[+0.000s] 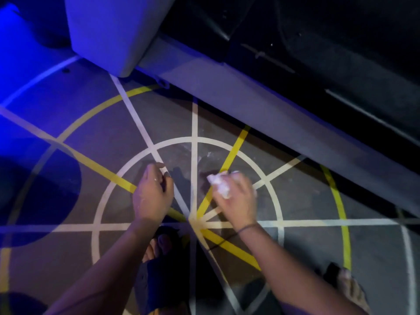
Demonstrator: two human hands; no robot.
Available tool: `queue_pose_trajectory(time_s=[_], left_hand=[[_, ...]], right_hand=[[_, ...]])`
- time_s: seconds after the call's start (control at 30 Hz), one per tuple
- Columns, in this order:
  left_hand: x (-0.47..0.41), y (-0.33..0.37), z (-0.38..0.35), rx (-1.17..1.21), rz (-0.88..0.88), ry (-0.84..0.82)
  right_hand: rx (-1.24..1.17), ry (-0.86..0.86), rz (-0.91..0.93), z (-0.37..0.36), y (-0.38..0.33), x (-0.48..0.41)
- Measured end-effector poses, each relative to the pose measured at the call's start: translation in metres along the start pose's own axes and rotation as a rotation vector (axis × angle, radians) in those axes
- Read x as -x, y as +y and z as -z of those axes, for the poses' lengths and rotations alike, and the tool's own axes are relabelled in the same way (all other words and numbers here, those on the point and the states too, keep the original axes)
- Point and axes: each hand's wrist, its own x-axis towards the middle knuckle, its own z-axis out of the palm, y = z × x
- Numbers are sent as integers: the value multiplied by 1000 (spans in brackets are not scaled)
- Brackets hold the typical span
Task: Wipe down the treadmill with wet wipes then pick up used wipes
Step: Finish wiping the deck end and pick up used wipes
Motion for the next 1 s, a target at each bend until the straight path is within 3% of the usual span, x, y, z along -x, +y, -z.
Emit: queue_pose_trajectory(time_s=[0.07, 0.13, 0.3, 0.5, 0.6, 0.77, 0.87, 1.0], left_hand=[[4, -4, -2, -24, -15, -20], [8, -3, -3, 0, -6, -17], [9, 2, 4, 41, 69, 38], [-9, -12, 30, 53, 206, 186], [-13, -17, 41, 108, 287, 245], [-10, -20, 36, 117, 352, 254], [-10, -20, 34, 118, 356, 251], [-13, -20, 38, 117, 409, 312]], right_hand=[[32, 154, -265, 17, 32, -1], [166, 167, -396, 19, 49, 0], [159, -104, -271, -23, -16, 3], [-163, -241, 39, -62, -106, 4], [-403, -250, -60, -41, -100, -4], [-75, -26, -238, -24, -20, -64], [143, -67, -323, -43, -14, -86], [119, -185, -75, -80, -75, -84]])
